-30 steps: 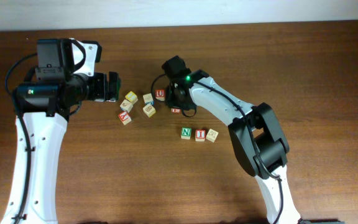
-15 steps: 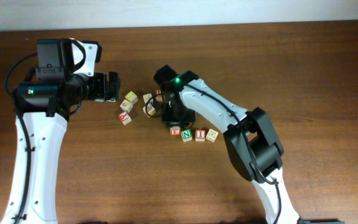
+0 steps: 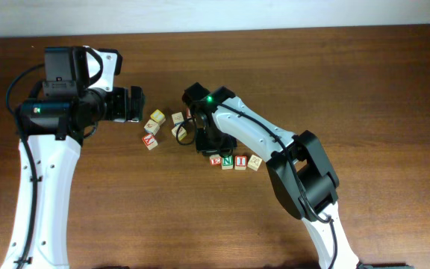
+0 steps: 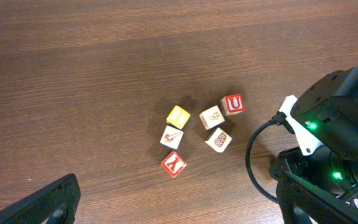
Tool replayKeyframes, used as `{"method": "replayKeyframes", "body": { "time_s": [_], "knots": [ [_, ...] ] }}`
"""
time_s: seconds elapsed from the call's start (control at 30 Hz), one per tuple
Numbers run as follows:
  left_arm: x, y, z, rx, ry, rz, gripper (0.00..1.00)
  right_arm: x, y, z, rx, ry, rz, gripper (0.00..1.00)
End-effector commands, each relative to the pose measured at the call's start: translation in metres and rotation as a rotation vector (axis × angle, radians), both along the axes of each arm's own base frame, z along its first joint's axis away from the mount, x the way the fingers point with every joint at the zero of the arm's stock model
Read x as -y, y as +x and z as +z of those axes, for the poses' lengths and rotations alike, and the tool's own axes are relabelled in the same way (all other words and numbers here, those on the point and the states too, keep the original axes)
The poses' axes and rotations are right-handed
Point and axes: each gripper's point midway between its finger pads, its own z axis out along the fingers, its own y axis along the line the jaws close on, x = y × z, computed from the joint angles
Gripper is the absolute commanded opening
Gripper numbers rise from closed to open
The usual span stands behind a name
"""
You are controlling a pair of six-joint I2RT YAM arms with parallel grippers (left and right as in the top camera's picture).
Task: Rotate 5 blocks
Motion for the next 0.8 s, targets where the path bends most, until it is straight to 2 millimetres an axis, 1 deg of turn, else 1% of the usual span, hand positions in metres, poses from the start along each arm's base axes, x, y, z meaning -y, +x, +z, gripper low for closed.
{"method": "replayKeyframes", "body": {
  "time_s": [0.0, 0.1, 0.17, 0.23, 0.43, 0.57, 0.6, 0.63, 0.7, 0.77],
  "knots": [
    [0.001, 0.002, 0.005, 0.01, -0.017, 0.002, 0.99, -0.002, 0.0, 0.011, 0.037, -0.005, 0.012, 0.2],
    [0.001, 0.002, 0.005, 0.01, -0.017, 0.001, 0.99, 0.001, 0.0, 0.011, 0.037, -0.021, 0.008, 0.2],
    [0.001, 0.002, 0.005, 0.01, -0.017, 0.002, 0.99, 0.009, -0.001, 0.011, 0.037, -0.058, -0.021, 0.2],
    [0.001, 0.002, 0.005, 0.01, -0.017, 0.002, 0.99, 0.008, -0.001, 0.011, 0.038, -0.056, -0.024, 0.2],
    [0.001, 0.002, 0.005, 0.01, -0.017, 0.002, 0.99, -0.025, 0.004, 0.009, 0.09, 0.032, -0.034, 0.2],
    [0.001, 0.002, 0.005, 0.01, -0.017, 0.001, 0.99, -0.031, -0.002, 0.002, 0.08, 0.025, -0.03, 0.21],
    [0.001, 0.002, 0.005, 0.01, -0.017, 0.002, 0.99, -0.031, -0.005, 0.001, 0.074, 0.019, -0.027, 0.3],
    [0.001, 0.002, 0.005, 0.01, -0.017, 0.002, 0.99, -0.031, -0.007, 0.001, 0.069, 0.015, -0.023, 0.35],
    [0.001, 0.002, 0.005, 0.01, -0.017, 0.002, 0.99, -0.029, -0.01, 0.001, 0.058, 0.006, -0.021, 0.43],
    [0.001, 0.002, 0.005, 0.01, -0.017, 0.002, 0.99, -0.027, -0.013, 0.001, 0.047, -0.004, -0.021, 0.49]
  ]
}}
